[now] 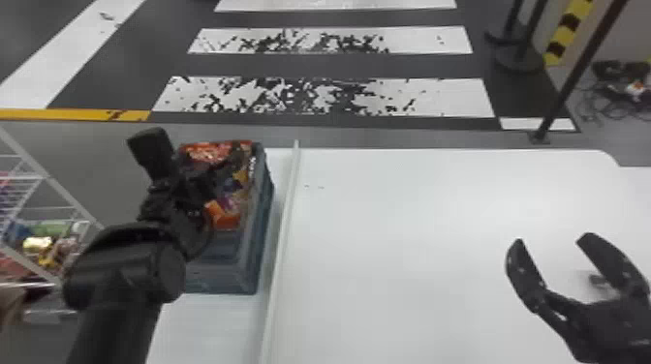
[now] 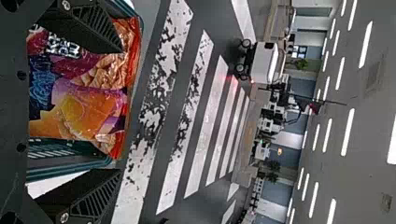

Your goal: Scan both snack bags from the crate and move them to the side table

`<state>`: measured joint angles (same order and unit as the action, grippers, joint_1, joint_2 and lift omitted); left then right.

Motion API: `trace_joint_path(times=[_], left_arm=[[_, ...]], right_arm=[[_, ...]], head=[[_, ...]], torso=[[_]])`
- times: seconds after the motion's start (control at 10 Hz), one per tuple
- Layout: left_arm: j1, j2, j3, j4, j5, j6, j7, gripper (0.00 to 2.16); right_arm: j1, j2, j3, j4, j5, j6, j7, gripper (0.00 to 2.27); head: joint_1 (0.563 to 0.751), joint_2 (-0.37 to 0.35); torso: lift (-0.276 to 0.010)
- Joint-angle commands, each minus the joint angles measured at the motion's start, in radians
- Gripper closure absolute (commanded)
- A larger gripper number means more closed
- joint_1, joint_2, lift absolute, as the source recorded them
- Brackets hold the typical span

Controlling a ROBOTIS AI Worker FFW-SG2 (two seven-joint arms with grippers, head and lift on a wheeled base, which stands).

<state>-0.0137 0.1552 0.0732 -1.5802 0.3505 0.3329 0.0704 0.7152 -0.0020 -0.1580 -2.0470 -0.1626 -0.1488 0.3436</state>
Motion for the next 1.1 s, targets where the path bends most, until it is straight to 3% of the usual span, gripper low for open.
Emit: trace_joint_path(times=[0.0, 0.2, 0.5, 1.0], left_arm=[[-0.040, -0.002, -0.001, 0.059, -0.002, 0.010, 0.003, 0.08], [-0.092, -0.011, -0.001, 0.151, 0.001, 0.007, -0.011, 0.08], [-0.108, -0.025, -0.001, 0.187, -0.015, 0.007, -0.018, 0.08], [-0.131, -0.020, 0.011, 0.263, -0.022, -0.030, -0.020, 0.08]], right_arm=[[0.001, -0.009, 0.000, 0.002, 0.000, 0.001, 0.000, 0.08], [0.003, -0.013, 0.000, 0.004, 0.000, 0.001, 0.000, 0.08], [0.001, -0.018, 0.002, 0.008, 0.000, 0.001, 0.002, 0.08], [-0.003, -0.021, 0.003, 0.024, 0.002, -0.002, 0.012, 0.08]], head=[[0.695, 0.084], [0.695, 0.086], [0.695, 0.080], [0.695, 0.087]], torso=[[-0.029], [-0.029], [-0.029], [-0.029]])
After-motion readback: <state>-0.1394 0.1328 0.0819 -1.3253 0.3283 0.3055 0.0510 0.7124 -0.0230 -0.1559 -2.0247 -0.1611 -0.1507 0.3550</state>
